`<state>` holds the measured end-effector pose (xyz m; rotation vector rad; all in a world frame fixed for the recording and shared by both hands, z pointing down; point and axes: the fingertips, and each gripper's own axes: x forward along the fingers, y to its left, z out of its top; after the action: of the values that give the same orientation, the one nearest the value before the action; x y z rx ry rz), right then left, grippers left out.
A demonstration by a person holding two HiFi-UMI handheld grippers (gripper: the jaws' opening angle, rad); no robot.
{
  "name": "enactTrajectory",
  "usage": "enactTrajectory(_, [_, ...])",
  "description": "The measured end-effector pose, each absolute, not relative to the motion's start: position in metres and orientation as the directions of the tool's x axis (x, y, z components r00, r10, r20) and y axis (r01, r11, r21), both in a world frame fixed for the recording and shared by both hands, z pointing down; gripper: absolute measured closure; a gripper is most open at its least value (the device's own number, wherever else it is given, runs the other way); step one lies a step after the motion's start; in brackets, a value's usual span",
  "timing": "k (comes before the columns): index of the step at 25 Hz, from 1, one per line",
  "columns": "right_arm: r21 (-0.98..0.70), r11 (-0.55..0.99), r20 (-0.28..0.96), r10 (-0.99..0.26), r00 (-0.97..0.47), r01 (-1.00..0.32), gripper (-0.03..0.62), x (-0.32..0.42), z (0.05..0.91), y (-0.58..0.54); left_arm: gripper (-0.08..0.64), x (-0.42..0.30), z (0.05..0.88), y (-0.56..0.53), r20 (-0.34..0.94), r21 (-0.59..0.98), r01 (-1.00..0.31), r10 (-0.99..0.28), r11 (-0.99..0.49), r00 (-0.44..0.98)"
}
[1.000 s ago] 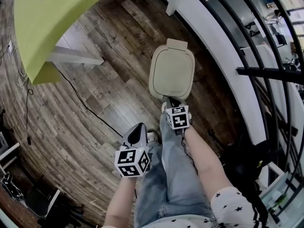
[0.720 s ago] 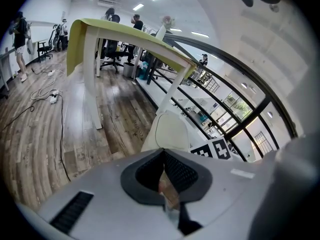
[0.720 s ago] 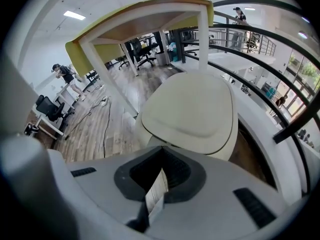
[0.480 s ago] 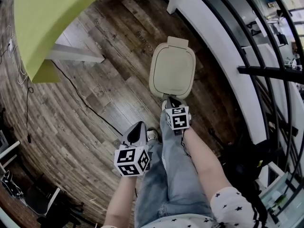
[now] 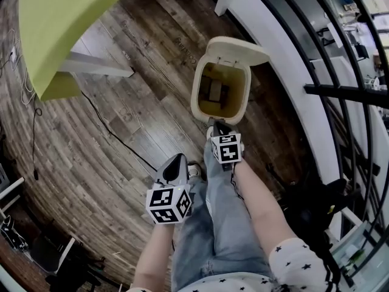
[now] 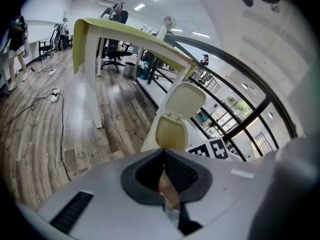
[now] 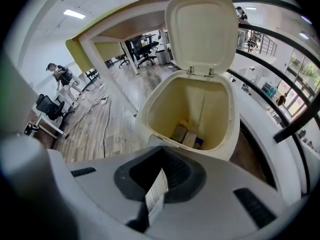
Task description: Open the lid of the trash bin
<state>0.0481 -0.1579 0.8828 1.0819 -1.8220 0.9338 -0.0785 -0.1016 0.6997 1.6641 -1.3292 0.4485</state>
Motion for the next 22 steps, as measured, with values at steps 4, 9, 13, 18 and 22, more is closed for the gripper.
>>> enactTrajectory(4, [-0.179,0.359,0.899,-0.319,-0.301,-0.916,0.598,0.048,0.882,-0.159,0.548,-0.081,0.696,-0.102,0.748,0.426,-0.905,-0.567,0.013,0.345])
enactTrajectory(9, [-0.183,0.348,0.895,-0.327,-0.302,-0.92,0.598,0.048,0.879,-0.16,0.548,-0.085,0.687,-0.101,0.747,0.419,-0.908,-0.571,0.005,0.341])
enactTrajectory(13, [-0.176,0.348,0.909,-0.302,-0.288,-0.921,0.598,0.05,0.874,-0.157,0.548,-0.088,0.676,-0.1,0.742,0.412,-0.911,-0.578,-0.006,0.34])
enactTrajectory(18, [-0.186,0.35,0.898,-0.318,-0.303,-0.918,0.598,0.047,0.857,-0.147,0.548,-0.09,0.661,-0.099,0.731,0.401,-0.916,-0.593,-0.028,0.338])
enactTrajectory(22, [-0.182,0.369,0.885,-0.343,-0.315,-0.912,0.598,0.043,0.838,-0.135,0.548,-0.089,0.648,-0.095,0.722,0.397,-0.917,-0.603,-0.042,0.34])
